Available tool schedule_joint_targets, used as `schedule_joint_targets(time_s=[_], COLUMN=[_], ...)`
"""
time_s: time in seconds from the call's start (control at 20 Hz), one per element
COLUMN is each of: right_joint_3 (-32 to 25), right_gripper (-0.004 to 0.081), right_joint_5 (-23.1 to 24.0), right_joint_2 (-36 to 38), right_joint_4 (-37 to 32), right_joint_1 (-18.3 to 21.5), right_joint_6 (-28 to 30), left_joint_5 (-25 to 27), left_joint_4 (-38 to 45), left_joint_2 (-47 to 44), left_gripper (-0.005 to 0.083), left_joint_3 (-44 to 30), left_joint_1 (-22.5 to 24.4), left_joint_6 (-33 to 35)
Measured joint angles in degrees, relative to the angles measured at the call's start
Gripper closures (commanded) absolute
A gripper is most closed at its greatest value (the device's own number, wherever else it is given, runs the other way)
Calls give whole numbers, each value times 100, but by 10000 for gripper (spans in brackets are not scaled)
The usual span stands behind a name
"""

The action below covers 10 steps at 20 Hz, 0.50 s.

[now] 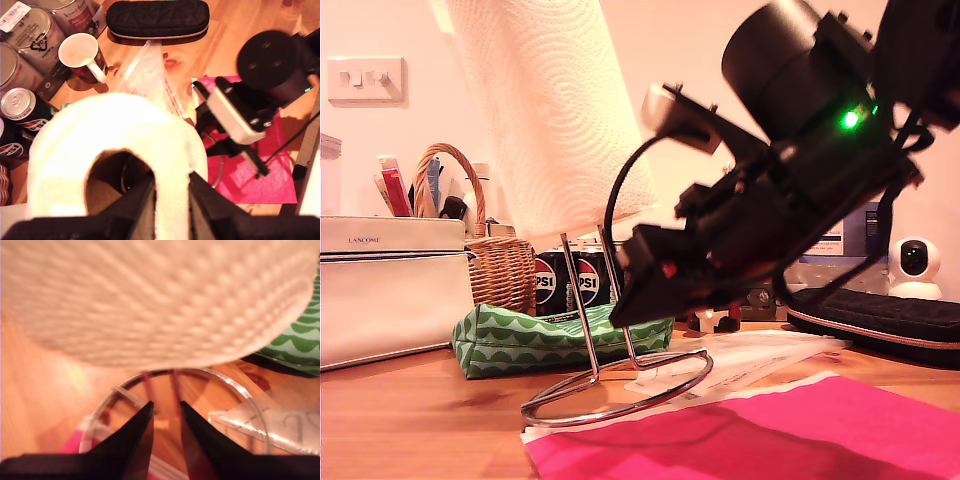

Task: Insert the paper towel roll into the metallic stand.

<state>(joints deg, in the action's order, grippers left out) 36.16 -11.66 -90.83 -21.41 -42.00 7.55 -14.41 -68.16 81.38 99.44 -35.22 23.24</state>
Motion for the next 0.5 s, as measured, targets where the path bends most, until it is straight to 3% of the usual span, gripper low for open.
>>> schedule_joint_targets(time_s=[0.5], right_joint_3=[9], right_gripper=[608], right_joint_5=[2], right_joint_2=[767], right_joint_4=[1091], right_joint_1=[291], right_joint_6=[20], left_joint_5=[20], left_joint_4=[55], left_joint_2=[0], left_gripper=[795], left_joint_3=[0], left_joint_1=[0], left_joint_6=[0])
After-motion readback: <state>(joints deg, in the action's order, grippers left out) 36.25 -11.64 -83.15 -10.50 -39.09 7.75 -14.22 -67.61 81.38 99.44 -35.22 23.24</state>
